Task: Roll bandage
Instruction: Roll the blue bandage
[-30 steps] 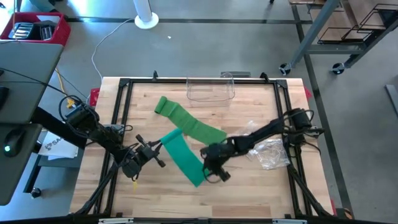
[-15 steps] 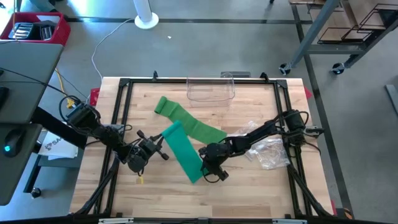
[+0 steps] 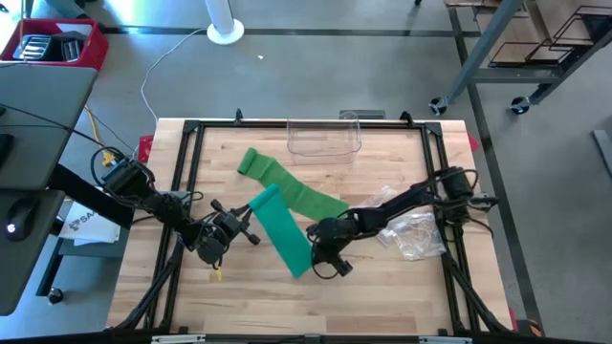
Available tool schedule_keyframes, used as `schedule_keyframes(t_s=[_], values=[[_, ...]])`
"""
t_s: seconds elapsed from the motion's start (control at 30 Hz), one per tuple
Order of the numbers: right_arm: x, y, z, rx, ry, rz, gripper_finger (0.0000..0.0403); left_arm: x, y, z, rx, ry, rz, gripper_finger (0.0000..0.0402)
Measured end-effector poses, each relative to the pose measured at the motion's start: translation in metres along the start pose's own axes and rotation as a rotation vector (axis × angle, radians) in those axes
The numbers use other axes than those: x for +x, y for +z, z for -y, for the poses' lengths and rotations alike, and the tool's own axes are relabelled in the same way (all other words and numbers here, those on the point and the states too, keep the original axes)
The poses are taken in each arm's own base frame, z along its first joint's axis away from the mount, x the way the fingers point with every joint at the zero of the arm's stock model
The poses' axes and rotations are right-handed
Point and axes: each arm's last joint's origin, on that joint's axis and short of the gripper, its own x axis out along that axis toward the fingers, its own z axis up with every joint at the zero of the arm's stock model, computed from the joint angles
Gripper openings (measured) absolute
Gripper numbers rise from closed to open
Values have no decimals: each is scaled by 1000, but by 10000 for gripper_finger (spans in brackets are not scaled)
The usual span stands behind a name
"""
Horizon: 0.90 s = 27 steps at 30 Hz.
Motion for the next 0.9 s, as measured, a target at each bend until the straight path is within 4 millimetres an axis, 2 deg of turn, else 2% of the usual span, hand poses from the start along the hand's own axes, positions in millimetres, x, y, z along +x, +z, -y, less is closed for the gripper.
schedule_keyframes(t_s=[0.1,0.23,0.4,0.6,0.73,0.9], values=[[-20,19,-7,14,3,18,1,-2,-1,0,15,-11,1,1],[-56,53,-26,-33,12,94,1,-4,-2,1,28,-41,2,1],[-109,90,-58,-89,-84,188,0,-7,-2,2,19,-84,4,1],[-163,120,-98,-178,-192,353,0,-10,-6,4,-26,-172,-10,1],[-186,133,-116,-264,-263,476,0,-7,-9,8,-86,-296,-56,1],[-199,142,-120,-342,-314,575,0,-2,-2,19,-96,-335,-86,1]])
